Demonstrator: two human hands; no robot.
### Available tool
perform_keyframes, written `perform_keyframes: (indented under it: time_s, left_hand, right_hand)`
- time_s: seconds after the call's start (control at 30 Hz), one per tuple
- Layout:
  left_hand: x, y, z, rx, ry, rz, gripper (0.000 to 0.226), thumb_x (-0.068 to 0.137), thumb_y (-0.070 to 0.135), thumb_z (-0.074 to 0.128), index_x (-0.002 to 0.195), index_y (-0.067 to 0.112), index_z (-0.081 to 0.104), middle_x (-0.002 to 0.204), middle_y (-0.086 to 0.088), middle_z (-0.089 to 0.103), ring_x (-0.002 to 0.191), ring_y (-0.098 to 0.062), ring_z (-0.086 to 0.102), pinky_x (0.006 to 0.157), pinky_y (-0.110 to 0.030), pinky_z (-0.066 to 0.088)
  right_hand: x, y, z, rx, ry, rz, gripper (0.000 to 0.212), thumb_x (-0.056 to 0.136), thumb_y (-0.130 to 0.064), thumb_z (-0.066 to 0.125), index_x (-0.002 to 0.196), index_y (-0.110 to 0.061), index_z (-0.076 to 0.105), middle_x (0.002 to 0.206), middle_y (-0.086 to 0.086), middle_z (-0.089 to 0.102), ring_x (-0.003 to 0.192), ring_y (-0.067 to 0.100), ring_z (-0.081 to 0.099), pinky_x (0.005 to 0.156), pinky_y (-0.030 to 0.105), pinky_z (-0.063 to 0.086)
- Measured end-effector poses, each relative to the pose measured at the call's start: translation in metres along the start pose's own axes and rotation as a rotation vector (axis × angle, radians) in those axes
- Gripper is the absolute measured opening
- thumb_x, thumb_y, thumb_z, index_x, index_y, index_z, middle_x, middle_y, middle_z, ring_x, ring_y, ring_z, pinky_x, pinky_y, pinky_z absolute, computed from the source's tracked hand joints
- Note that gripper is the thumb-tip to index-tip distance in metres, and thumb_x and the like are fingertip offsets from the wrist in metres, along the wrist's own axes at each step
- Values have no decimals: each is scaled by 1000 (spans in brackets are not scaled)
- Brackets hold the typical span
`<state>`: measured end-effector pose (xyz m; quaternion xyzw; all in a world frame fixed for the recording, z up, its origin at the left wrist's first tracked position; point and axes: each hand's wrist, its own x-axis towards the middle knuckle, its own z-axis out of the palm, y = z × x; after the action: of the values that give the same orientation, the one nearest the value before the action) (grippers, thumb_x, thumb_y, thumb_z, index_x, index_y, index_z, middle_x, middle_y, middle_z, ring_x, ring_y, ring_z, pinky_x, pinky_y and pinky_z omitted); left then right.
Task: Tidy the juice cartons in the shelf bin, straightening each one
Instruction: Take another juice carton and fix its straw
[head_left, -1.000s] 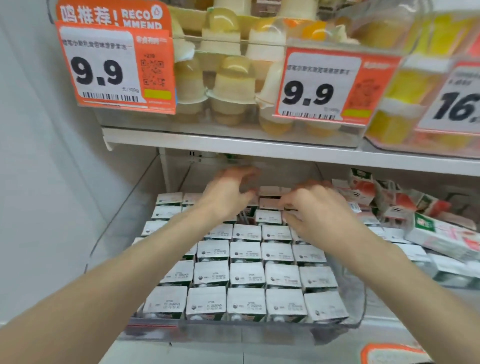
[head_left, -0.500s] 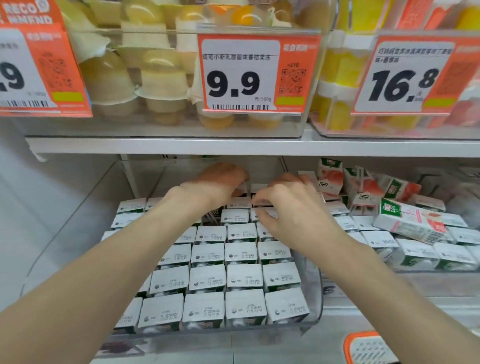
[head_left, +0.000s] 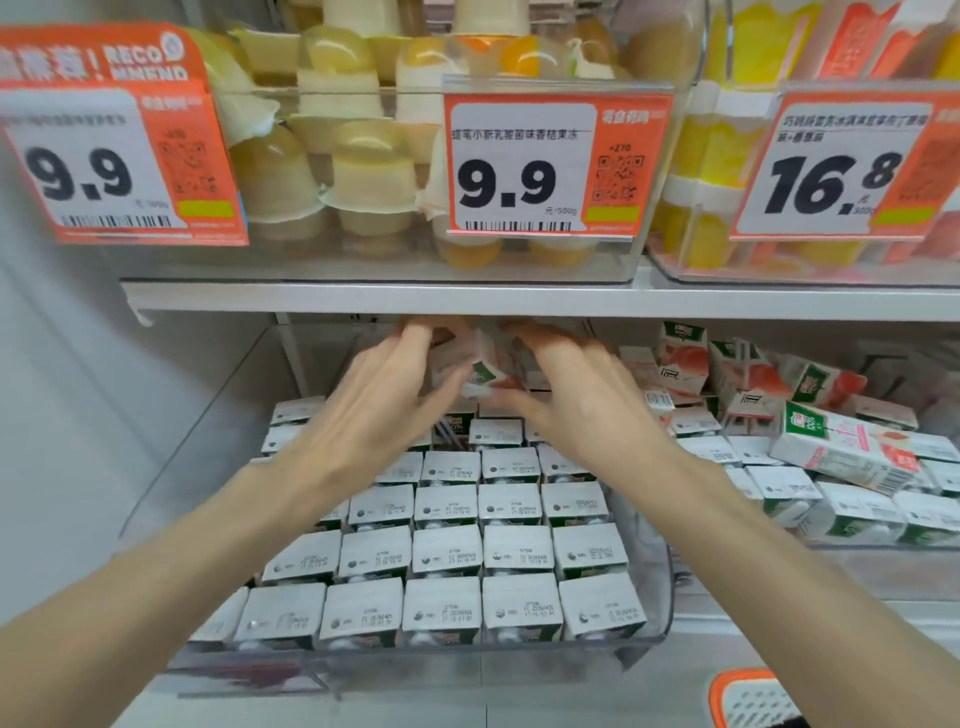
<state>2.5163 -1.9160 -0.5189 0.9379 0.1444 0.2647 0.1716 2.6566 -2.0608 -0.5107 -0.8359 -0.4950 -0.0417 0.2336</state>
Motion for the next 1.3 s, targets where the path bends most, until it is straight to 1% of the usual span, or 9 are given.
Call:
perform_keyframes:
  time_s: [0.07,0.13,0.27,0.37,0.5,0.67,0.93,1.13,1.3]
  left_hand:
    - [-25,1,-2,-100,44,34,24,103,32,59,122,25,48,124,15,64,107,-12,69,91,-42,59]
    - [-43,0,-7,-177,62,22,24,101,29,64,116,33,46,126,25,62,118,-3,64,99,-34,55]
    - [-69,0,-23,-333,65,-125,36,91,35,74,118,34,51,123,23,67,125,0,63,107,-22,49]
    - [-82,-9,-31,-399,4,-260,59,79,43,83,129,41,53,127,29,65,124,4,63,108,-25,50]
    - [-85,-21,-39,-429,-13,-315,47,82,32,82,125,43,65,120,24,74,116,-1,69,106,-32,56]
    - [-87,-25,-46,-604,-36,-381,44,83,28,77,127,29,71,118,18,78,112,-4,73,101,-25,57]
    - [-88,-28,-47,-761,-59,-469,37,98,24,69,134,27,70,126,12,77,115,-11,74,101,-26,58]
    - [-87,-29,-47,-887,-134,-498,37,104,25,59,140,28,64,126,2,77,117,-19,74,94,-28,61]
    - [-86,-23,-40,-1093,-282,-520,42,110,29,41,148,21,58,137,-4,72,127,-26,69,106,-38,57]
  right_hand:
    - [-2,-6,3,14,-57,-18,53,90,-52,78,135,-29,62,117,2,75,109,33,69,88,47,58]
    - [-8,-14,6,48,-102,-59,37,90,-47,81,121,-31,68,106,-3,75,104,28,69,86,46,57]
    - [-19,-25,12,121,-106,-89,28,92,-31,80,118,-35,70,110,-13,73,108,15,67,90,42,54]
    - [-23,-33,17,222,-91,-77,30,90,-35,82,118,-36,72,108,-18,73,106,9,66,93,39,55]
    - [-29,-42,27,424,-166,-29,36,87,-42,84,121,-37,73,110,-21,75,107,1,67,97,34,56]
    - [-35,-49,33,725,-199,117,41,79,-38,90,113,-29,70,104,-11,79,96,2,74,93,25,59]
    - [-37,-55,36,926,-252,249,29,90,-37,80,114,-24,72,104,-9,81,98,9,77,98,38,59]
    - [-41,-58,30,1049,-267,299,28,92,-37,75,105,-13,71,96,-3,83,94,12,79,84,20,54]
    - [-42,-60,30,1044,-273,270,20,100,-34,67,102,-14,70,96,-2,83,97,16,78,86,18,55]
